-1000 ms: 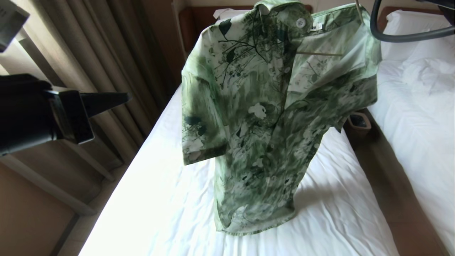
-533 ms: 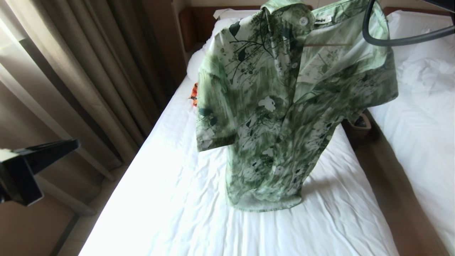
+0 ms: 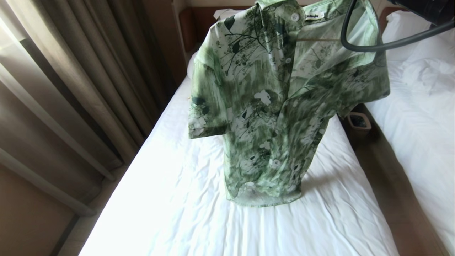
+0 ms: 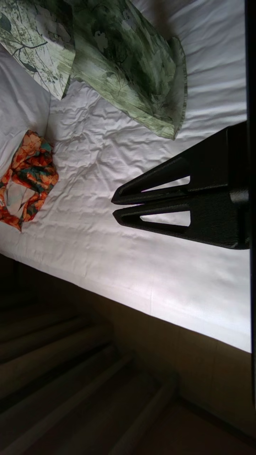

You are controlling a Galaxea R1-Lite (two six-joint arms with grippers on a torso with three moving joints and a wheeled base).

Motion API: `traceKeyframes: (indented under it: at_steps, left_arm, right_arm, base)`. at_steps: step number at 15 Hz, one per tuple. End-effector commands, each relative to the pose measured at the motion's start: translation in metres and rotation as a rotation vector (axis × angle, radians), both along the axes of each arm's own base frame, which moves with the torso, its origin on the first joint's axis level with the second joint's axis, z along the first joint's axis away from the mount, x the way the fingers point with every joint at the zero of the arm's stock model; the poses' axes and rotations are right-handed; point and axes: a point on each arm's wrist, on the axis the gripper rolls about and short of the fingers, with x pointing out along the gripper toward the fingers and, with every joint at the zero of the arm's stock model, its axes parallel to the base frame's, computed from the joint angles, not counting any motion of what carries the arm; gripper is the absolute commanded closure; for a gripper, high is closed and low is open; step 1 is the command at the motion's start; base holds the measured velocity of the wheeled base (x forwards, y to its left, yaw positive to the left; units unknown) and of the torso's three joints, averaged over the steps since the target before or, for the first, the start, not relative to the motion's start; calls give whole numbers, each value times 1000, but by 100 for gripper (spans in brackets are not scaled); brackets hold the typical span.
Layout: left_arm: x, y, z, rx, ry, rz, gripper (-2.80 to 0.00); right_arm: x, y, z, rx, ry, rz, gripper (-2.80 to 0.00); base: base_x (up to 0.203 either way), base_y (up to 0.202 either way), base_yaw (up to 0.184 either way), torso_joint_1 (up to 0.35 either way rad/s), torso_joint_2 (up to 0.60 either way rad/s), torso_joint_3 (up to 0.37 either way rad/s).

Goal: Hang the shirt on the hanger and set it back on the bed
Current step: Take the clothes hanger out of the clothes

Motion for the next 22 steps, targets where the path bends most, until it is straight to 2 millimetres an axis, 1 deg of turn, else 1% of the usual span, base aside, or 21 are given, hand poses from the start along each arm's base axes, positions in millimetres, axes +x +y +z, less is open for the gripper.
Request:
traceKeyframes:
  at_steps: [1, 4, 10, 15, 19, 22]
  left_arm:
    - [-12, 2, -18, -2, -14, 28, 0]
    - [-15, 2, -28, -1, -6, 54, 0]
    - [-16, 2, -29, -1, -6, 64, 0]
    - [-18, 2, -36, -3, -5, 63, 0]
    - [-18, 2, -35, 0, -6, 55, 0]
    - [-14, 2, -30, 3, -9, 29, 0]
  right_arm:
    - [0, 0, 0, -1, -4, -1, 0]
    - [-3, -1, 4, 5, -20, 3, 0]
    - [-6, -3, 7, 12, -38, 2, 0]
    - [-6, -3, 7, 16, -43, 0, 0]
    - [-4, -3, 5, 13, -36, -1, 0]
    - [-4, -2, 5, 11, -36, 4, 0]
  base:
    - [0, 0, 0, 0, 0, 0]
    - [0, 0, 0, 0, 0, 0]
    - [0, 0, 0, 0, 0, 0]
    - [0, 0, 0, 0, 0, 0]
    - [0, 0, 0, 0, 0, 0]
    - [0, 0, 0, 0, 0, 0]
